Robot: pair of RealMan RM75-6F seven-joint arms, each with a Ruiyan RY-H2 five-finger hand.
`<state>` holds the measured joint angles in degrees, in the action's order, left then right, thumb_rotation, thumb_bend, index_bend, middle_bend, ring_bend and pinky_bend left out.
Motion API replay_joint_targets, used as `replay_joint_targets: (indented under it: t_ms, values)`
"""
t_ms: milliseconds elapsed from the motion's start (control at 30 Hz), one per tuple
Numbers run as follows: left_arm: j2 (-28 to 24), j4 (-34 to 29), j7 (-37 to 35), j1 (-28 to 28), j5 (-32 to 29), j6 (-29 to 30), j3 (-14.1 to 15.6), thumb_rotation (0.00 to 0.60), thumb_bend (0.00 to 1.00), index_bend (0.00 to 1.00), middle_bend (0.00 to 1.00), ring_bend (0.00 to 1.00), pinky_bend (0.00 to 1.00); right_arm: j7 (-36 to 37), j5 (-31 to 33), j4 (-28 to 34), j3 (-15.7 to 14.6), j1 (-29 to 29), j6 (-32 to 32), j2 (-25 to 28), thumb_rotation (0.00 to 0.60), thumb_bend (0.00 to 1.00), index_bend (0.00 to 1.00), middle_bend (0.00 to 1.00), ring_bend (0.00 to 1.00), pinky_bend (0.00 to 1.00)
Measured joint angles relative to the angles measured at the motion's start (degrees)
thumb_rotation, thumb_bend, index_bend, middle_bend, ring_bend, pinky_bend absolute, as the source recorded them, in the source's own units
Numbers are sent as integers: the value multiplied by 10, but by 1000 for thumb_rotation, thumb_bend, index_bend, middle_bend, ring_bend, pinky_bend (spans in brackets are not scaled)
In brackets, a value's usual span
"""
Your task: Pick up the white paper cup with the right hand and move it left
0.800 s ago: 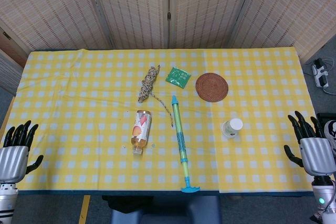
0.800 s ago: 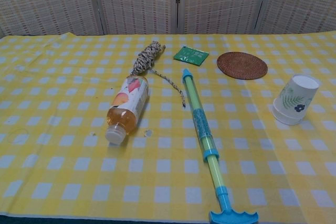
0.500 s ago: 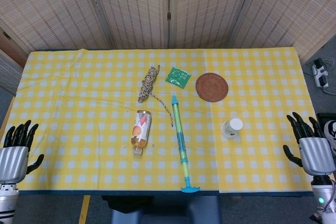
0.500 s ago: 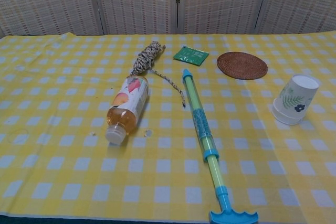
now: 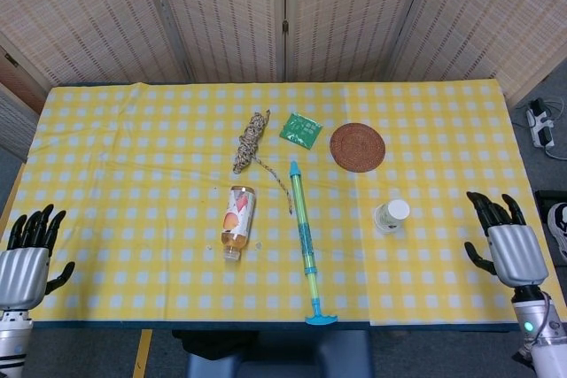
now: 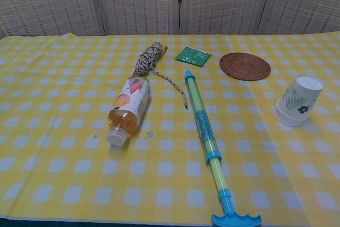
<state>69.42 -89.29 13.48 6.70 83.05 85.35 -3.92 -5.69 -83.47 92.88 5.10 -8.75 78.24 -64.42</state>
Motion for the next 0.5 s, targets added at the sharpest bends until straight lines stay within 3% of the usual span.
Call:
replay_joint_targets:
  t_ms: [267,500]
  values:
    - [1,-1,4,1,-4,-6,1,600,331,50,0,0,0,-48,60,47,18,-57,-108,17,600,377,0,9,114,68]
    - [-4,-8,10,2,-10,-13,2,600,330,73,0,0,0,-98,135,65,35,-132,-211,21,600,379,23,3,98,68]
